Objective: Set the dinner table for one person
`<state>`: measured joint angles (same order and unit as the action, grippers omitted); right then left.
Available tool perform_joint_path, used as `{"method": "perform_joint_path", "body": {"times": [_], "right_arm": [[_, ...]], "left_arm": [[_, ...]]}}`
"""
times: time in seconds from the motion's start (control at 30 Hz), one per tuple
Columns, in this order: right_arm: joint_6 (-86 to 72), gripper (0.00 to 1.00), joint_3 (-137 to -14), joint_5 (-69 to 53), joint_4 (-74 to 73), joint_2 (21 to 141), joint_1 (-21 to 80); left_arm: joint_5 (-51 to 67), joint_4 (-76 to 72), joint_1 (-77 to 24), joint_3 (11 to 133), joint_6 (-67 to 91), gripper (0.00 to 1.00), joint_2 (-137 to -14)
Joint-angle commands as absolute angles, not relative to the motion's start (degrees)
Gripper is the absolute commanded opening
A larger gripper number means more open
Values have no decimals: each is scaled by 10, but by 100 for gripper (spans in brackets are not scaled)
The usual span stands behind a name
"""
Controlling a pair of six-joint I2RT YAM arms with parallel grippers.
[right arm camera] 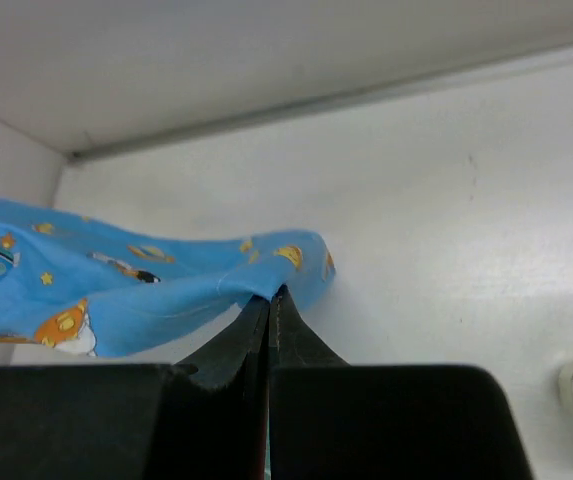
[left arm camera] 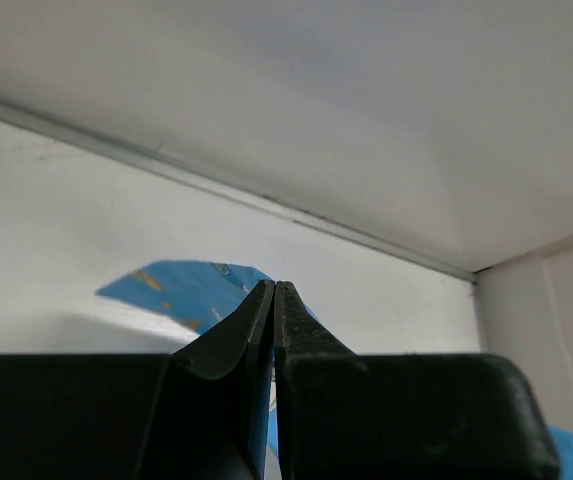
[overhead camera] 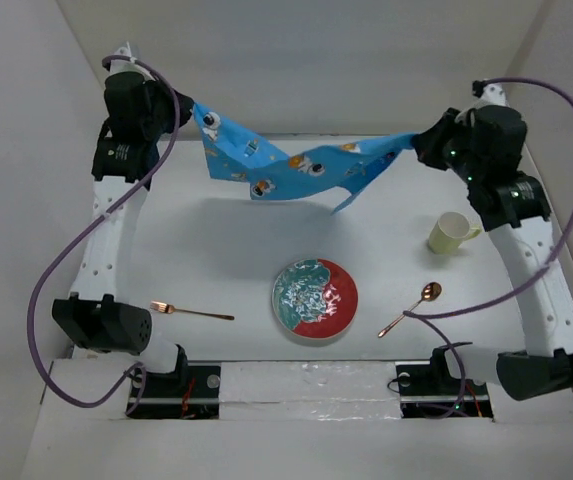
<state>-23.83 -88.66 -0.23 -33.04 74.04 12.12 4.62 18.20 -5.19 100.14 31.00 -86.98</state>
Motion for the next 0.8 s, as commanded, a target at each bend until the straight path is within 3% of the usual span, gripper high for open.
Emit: {"method": "perform_joint_path", "body": {"times": [0.0, 0.33, 0.6, 0.77], "right_arm": [[-223, 0, -941, 4, -369, 701, 108], [-228, 0, -1013, -102, -355, 747, 33], [-245, 0, -1129, -136, -295, 921, 11], [-257, 0, -1277, -149, -298, 1015, -5]], "left_arm": [[76, 175, -40, 1043, 344, 0, -823], [66, 156, -33, 1047, 350, 0, -822], [168, 131, 3, 1115, 397, 0, -961], [238, 80, 50, 1185, 454, 0, -1017]]}}
